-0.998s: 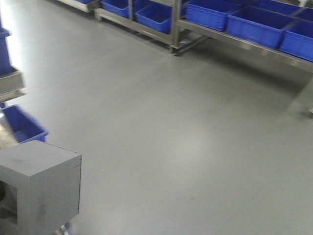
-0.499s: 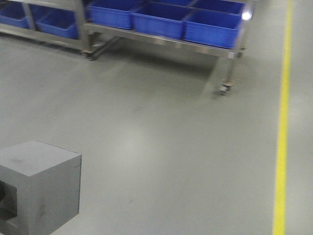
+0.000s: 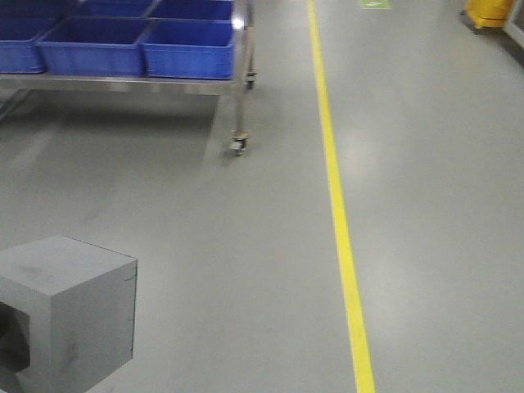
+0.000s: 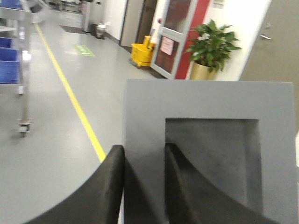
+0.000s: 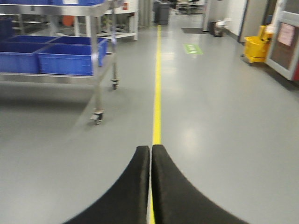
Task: Sort gray base to blue bin
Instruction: 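Drive the base away from the table holding the block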
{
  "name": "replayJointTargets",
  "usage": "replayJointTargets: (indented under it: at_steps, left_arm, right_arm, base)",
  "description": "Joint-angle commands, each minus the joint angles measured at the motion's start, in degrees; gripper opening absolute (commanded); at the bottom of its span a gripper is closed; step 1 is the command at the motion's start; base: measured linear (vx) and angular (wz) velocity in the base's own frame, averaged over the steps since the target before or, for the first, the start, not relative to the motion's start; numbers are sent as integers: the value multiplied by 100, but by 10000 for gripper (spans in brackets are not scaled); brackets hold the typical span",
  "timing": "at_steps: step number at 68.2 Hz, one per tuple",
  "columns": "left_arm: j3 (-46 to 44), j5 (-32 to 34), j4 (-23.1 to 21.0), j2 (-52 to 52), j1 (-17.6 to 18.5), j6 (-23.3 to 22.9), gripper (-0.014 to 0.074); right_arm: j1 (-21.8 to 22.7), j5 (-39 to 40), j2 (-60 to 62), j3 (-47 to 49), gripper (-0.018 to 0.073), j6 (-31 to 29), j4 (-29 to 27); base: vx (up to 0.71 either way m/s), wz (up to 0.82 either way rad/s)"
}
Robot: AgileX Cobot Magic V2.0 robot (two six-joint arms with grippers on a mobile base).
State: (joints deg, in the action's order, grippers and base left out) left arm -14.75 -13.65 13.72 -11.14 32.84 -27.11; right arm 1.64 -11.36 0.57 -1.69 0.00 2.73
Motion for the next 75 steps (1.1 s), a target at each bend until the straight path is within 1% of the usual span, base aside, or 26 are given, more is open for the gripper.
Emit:
replayJointTargets:
  at_steps: [1, 13, 24, 75]
  left_arm:
    - [-165, 613, 3, -39, 42, -26, -7]
    - [-165, 613, 3, -39, 42, -26, -7]
    - [-165, 613, 3, -39, 42, -26, -7]
    - [-165, 613, 3, -39, 42, -26, -7]
  right_arm:
    - [-6, 410, 91, -42, -5, -69, 27]
    - [-6, 410, 91, -42, -5, -69, 27]
    - [-6, 410, 91, -42, -5, -69, 27]
    - [-6, 410, 91, -42, -5, -69, 27]
  base:
    - [20, -57]
    - [22, -43]
    - [25, -17]
    - [34, 8]
